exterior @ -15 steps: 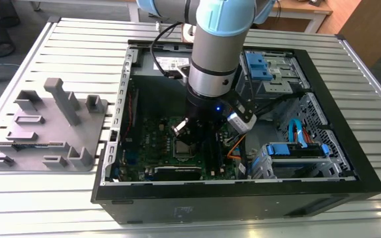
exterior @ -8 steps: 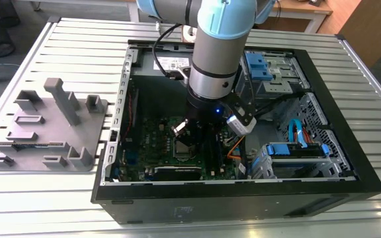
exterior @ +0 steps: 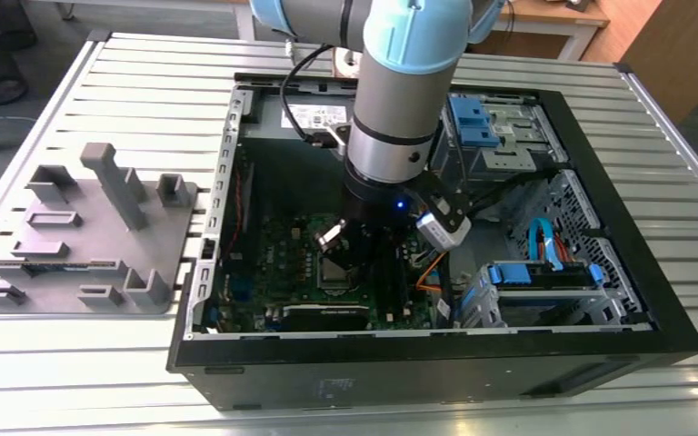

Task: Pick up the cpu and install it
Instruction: 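Install the first cpu locking lever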

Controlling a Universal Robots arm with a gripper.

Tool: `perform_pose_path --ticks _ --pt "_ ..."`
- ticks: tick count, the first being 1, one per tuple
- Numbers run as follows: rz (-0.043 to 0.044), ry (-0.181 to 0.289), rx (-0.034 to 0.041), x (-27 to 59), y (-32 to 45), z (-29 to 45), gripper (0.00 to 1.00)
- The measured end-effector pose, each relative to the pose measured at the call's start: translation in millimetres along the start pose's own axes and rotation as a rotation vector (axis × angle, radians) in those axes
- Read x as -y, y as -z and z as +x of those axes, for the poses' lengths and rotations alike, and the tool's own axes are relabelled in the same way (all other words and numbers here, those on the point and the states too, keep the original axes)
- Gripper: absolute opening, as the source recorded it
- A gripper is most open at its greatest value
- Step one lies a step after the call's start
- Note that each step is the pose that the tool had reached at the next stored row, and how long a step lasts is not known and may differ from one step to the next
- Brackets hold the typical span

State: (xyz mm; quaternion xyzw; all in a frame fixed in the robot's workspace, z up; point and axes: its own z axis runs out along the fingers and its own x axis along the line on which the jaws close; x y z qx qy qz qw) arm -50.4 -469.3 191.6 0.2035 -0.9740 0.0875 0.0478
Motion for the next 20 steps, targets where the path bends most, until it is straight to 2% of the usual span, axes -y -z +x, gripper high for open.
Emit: perform_pose_path --ticks 11,20 --pt "0.0 -0.002 -0.0006 7.4 -4.1 -1.9 0.11" --pt "0.0006 -0.003 0.0003 7.5 -6.1 -2.4 0.11"
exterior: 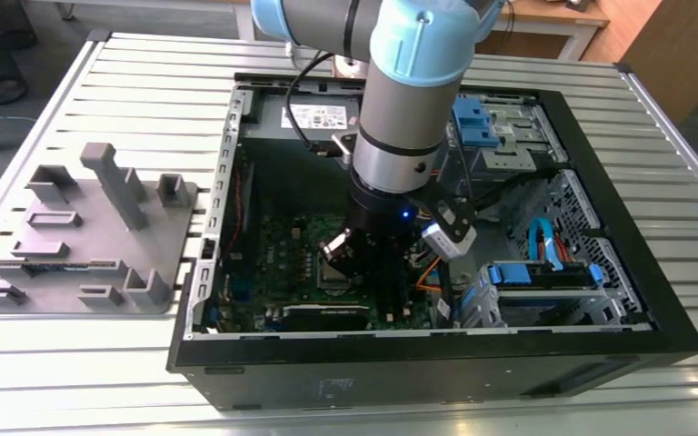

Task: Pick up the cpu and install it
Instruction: 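Install the first cpu locking lever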

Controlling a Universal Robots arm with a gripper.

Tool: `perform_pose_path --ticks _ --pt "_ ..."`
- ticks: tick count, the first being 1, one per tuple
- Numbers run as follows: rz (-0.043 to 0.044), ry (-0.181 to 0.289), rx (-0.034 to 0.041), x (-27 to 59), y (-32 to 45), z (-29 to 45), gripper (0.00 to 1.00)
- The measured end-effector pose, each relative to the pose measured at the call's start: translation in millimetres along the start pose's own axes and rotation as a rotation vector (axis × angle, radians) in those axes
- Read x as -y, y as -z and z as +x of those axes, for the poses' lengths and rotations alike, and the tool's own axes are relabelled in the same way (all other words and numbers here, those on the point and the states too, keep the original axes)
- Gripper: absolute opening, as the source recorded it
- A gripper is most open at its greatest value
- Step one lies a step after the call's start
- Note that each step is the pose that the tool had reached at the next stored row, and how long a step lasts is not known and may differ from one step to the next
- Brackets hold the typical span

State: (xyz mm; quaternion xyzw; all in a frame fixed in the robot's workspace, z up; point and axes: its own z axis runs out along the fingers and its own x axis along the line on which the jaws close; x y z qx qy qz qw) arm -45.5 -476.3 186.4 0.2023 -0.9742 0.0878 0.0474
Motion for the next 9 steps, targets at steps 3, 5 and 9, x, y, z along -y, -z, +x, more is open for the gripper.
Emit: perform_pose_path --ticks 3,5,9 --pt "0.0002 0.0 0.0008 -0.1 -1.5 -0.6 0.11" --pt "0.0001 0.0 0.0011 -0.1 -1.9 -0.9 0.11" --pt "0.0 0.0 0.001 0.3 -1.9 -1.7 0.11"
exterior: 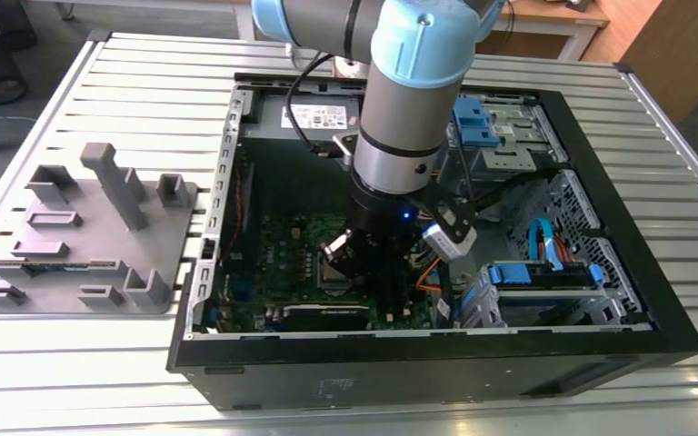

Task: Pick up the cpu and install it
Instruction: 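Install the first cpu locking lever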

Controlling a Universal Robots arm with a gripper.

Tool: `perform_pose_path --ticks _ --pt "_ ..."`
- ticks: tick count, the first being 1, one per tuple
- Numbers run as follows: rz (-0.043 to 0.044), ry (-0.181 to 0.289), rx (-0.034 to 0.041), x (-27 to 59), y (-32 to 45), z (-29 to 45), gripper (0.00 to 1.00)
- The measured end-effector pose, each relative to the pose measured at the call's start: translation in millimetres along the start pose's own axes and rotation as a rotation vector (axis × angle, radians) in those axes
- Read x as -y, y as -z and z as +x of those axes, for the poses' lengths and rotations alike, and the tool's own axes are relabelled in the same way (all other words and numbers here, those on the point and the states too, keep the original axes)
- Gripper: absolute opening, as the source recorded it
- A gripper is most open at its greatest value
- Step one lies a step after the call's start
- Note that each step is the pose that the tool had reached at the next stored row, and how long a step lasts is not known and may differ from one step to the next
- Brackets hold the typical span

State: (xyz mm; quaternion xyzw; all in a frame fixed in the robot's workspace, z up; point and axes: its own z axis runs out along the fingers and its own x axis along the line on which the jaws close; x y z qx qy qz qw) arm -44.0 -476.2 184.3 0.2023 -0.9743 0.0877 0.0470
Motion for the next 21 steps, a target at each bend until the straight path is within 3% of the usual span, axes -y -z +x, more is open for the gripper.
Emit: perform_pose_path --ticks 13,21 --pt "-0.0001 0.0 0.0002 1.6 1.3 -3.1 0.11" --pt "-0.0001 0.0 0.0 4.7 21.5 -0.5 0.11"
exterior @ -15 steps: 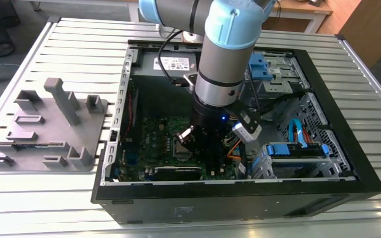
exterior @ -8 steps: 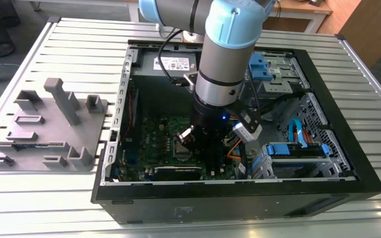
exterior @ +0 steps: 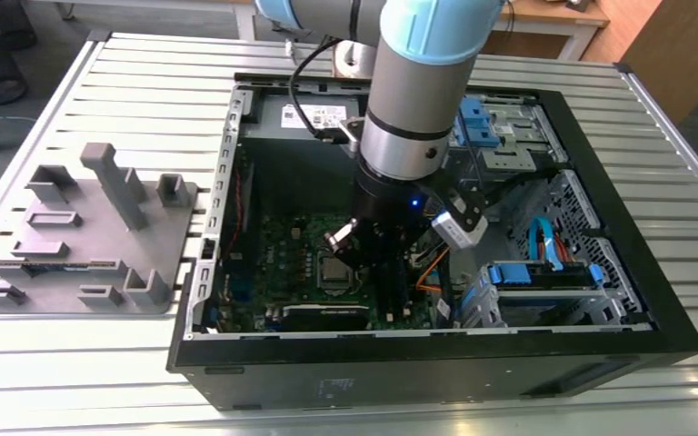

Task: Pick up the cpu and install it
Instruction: 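Install the first cpu locking lever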

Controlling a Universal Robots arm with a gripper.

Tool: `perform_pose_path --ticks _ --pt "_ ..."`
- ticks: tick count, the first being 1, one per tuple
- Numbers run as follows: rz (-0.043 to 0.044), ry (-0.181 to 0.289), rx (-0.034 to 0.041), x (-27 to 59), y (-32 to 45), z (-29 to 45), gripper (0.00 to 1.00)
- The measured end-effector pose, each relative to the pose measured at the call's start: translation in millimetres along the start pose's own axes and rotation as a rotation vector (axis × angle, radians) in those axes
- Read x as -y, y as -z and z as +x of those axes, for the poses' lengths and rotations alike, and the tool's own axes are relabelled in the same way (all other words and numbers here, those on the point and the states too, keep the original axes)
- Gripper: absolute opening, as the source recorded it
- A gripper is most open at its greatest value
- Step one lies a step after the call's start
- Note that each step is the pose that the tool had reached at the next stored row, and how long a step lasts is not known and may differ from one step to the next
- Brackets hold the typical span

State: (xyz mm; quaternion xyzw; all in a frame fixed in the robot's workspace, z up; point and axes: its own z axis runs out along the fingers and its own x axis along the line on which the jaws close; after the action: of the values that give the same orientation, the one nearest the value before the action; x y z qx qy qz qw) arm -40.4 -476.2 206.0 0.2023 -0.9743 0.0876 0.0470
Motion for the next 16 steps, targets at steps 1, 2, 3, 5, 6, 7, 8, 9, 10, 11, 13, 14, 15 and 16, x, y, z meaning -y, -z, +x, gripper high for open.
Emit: perform_pose_path --ticks 1,2,3,5,6,7,8,9,10,11,13,14,15,16 --pt "0.0001 0.0 0.0 0.2 1.5 0.2 0.11" --pt "-0.0001 0.0 0.0002 0.2 1.5 0.1 0.11" --pt "-0.0002 0.0 0.0002 0.2 1.5 0.1 0.11" --pt "0.0 0.0 0.0001 -0.1 1.6 0.9 0.11" --pt "0.0004 0.0 0.0007 -0.8 1.5 2.8 0.11" --pt "0.0007 0.0 0.002 -2.1 1.3 5.6 0.11" --pt "0.0007 -0.001 0.0037 -3.4 1.0 8.6 0.11" --pt "0.0009 -0.001 0.0055 -4.8 0.8 11.7 0.11" --pt "0.001 -0.001 0.0073 -6.3 0.6 15.0 0.11" --pt "0.0009 -0.002 0.0096 -7.8 0.3 18.5 0.11" --pt "-0.0011 -0.003 0.0151 -10.9 -0.1 25.5 0.11" --pt "-0.0027 -0.003 0.0178 -12.2 -0.2 28.4 0.11" --pt "-0.0064 -0.003 0.0212 -13.2 -0.4 30.6 0.11" --pt "-0.0141 -0.003 0.0263 -13.8 -0.4 32.0 0.11"
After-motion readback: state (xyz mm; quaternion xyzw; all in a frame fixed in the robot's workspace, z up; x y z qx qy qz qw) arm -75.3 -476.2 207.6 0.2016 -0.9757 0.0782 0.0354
